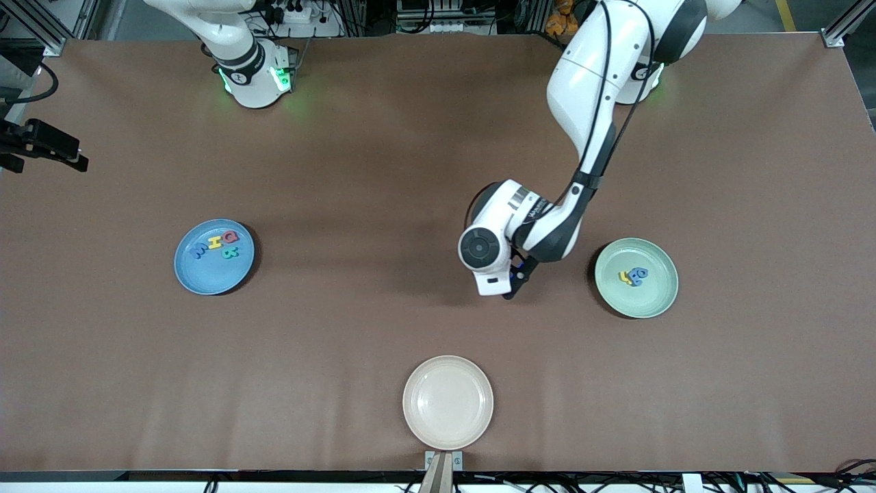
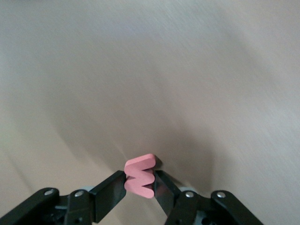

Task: Sort uppercase to blue plate, lowercase to green plate
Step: 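Carry the pink W to the green plate with the left gripper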

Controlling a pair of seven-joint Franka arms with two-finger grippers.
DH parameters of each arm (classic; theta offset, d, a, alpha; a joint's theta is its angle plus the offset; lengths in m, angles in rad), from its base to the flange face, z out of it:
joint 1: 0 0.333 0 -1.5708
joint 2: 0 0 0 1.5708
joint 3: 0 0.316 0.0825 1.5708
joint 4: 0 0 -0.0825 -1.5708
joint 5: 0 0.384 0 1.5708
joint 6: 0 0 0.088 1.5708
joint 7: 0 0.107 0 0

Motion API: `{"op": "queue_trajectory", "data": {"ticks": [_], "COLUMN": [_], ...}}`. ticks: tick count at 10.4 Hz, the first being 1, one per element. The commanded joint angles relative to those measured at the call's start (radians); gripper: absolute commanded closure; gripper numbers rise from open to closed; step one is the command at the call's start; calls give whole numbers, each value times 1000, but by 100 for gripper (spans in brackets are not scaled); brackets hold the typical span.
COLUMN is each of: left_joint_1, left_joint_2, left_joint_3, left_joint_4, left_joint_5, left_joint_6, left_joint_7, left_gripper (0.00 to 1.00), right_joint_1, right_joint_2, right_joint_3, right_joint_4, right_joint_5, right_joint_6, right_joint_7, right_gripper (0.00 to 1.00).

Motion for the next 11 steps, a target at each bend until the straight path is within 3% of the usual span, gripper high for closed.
{"op": "queue_trajectory", "data": {"ticks": [1,5,8,11], "left_joint_1": [58,231,370,449], "left_joint_2": [-138,-299,-287,-277], "left_joint_3": [-2,-2,-2,-2], "left_joint_4": [-169,-312,-312,-313], "left_joint_5": [35,82,168,182], "left_joint_6": [-6,-7,-7,-7], "left_joint_7": [73,234,349,435], "left_gripper": [100,100,100,100], "right_joint_1": [-7,-7,-7,-6], "right_joint_2": [-7,-7,-13,-15], "right_joint_3": [2,2,4,7], "right_joint_4": [4,4,4,3], "right_joint_5": [14,12,12,3], "right_joint_6": [-10,-10,-11,-8], "right_joint_7": [-3,-3,-3,-5], "right_gripper": [0,0,0,0]}}
